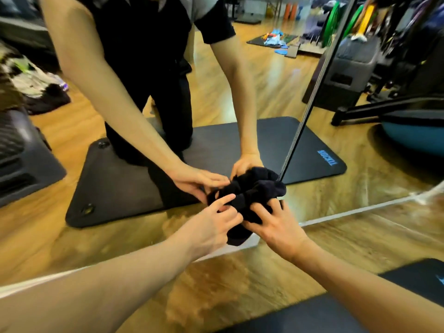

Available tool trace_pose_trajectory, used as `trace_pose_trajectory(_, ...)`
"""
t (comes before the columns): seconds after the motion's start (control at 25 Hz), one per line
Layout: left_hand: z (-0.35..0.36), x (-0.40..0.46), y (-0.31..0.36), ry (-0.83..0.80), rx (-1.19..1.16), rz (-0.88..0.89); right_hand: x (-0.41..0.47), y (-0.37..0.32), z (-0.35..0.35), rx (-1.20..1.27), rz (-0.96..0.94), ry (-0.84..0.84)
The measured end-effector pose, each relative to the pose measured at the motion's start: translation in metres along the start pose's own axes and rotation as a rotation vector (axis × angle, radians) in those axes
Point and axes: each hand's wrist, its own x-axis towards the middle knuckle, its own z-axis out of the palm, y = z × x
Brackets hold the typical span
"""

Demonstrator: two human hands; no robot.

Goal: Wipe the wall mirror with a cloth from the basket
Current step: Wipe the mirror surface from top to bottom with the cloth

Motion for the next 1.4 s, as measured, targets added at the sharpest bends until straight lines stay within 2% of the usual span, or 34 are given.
trace_pose_trajectory(0.08, -0.048, 0.001, -0.057, 0.067, 0.044, -0.02, 0.047, 0.029, -0.057, 0.006, -0.021, 0.052)
trace_pose_trajectory(0.24, -0.168, 0.01, -0.193, 0.073, 0.167, 0.042, 0.147, 0.092, -0.185, -0.048, -0.063, 0.168)
trace_pose_trajectory(0.4, -0.311, 0.029, -0.339, 0.25, 0.198, -0.208, 0.255, 0.178, -0.322, -0.122, -0.059, 0.323)
trace_pose_trajectory(0.52, -0.438, 0.058, -0.437, 0.277, 0.293, -0.143, 0.33, 0.23, -0.436, -0.103, 0.015, 0.501)
trace_pose_trajectory(0.64, -0.56, 0.066, -0.496, 0.28, 0.438, -0.149, 0.386, 0.268, -0.54, -0.129, 0.015, 0.624)
trace_pose_trajectory(0.76, -0.645, 0.052, -0.53, 0.289, 0.535, -0.29, 0.433, 0.293, -0.62, -0.143, -0.045, 0.731)
trace_pose_trajectory(0.92, -0.686, 0.028, -0.546, 0.31, 0.575, -0.548, 0.491, 0.278, -0.668, -0.124, -0.112, 0.868)
trace_pose_trajectory(1.04, -0.691, 0.002, -0.553, 0.371, 0.553, -0.679, 0.525, 0.252, -0.68, -0.109, -0.137, 0.896)
trace_pose_trajectory(1.24, -0.694, -0.038, -0.564, 0.38, 0.544, -0.719, 0.551, 0.225, -0.689, -0.099, -0.105, 0.982)
trace_pose_trajectory(1.4, -0.7, -0.068, -0.57, 0.432, 0.459, -0.68, 0.565, 0.2, -0.693, -0.105, -0.097, 0.999)
